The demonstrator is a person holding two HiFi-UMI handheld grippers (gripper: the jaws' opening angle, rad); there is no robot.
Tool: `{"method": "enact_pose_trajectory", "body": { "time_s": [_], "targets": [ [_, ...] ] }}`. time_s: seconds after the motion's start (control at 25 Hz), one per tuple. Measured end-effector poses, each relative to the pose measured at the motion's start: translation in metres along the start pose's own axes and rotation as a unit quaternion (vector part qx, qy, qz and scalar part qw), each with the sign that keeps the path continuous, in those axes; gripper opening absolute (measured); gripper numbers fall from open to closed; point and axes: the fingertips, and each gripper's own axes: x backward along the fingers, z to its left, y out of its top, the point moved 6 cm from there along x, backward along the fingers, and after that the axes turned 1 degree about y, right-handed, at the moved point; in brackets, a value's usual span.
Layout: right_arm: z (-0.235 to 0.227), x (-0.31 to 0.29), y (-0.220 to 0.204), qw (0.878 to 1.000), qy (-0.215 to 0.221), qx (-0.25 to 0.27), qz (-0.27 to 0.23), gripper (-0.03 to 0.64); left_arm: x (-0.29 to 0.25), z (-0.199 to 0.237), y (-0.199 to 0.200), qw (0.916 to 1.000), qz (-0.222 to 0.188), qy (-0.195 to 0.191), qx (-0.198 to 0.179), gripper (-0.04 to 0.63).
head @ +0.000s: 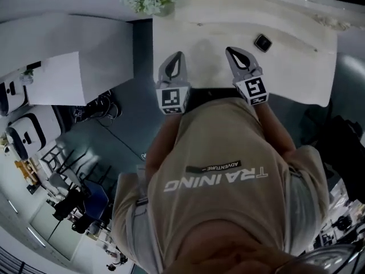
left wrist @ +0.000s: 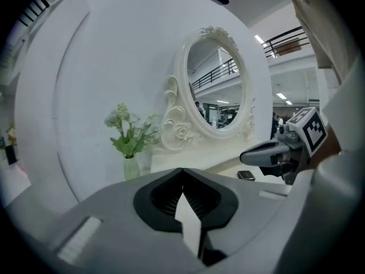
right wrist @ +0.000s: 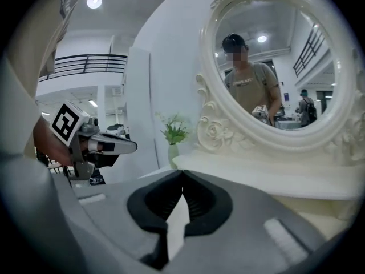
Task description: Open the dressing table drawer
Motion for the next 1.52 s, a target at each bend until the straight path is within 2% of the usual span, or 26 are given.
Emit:
{"method": "enact_pose_trajectory", "body": {
  "time_s": [0.12, 0.2, 0.44, 0.72, 0.92, 1.0, 1.12, 1.28, 1.52],
  "targets": [
    [-0.004, 0.016, 0.005, 0.999, -0.037, -0.023, -0.007, 0.003, -0.023, -0.008, 0.013, 0.9989, 0.003, -0.045, -0.016, 0.008],
    [-0.004, 0.024, 0.014, 0.998, -0.06, -0.03, -0.014, 0.003, -0.033, -0.011, 0.018, 0.9982, 0.008, -0.059, -0.008, 0.008],
    [-0.021, 0.023, 0.034, 0.993, -0.11, -0.021, -0.027, 0.003, -0.07, -0.009, 0.008, 0.9948, 0.051, -0.084, 0.026, 0.008],
    [-0.024, 0.014, 0.026, 0.989, -0.147, -0.03, -0.006, 0.003, -0.116, -0.004, -0.019, 0.9903, 0.089, -0.103, 0.029, 0.009],
    [-0.028, 0.009, 0.021, 0.987, -0.15, -0.053, -0.002, 0.003, -0.142, -0.005, -0.051, 0.9843, 0.147, -0.094, 0.028, 0.018],
    [-0.033, 0.008, 0.017, 0.988, -0.146, -0.053, 0.003, 0.003, -0.149, -0.006, -0.058, 0.9836, 0.155, -0.083, 0.039, 0.13],
    [-0.04, 0.006, 0.013, 0.989, -0.14, -0.05, 0.01, 0.003, -0.162, -0.006, -0.064, 0.9841, 0.154, -0.066, 0.058, 0.135],
    [-0.049, 0.01, 0.009, 0.99, -0.131, -0.054, 0.008, 0.003, -0.172, -0.011, -0.071, 0.9817, 0.172, -0.054, 0.062, 0.135],
    [-0.063, 0.018, -0.001, 0.991, -0.12, -0.059, 0.005, 0.003, -0.182, -0.02, -0.071, 0.9825, 0.172, -0.022, 0.069, 0.135]
  ]
}}
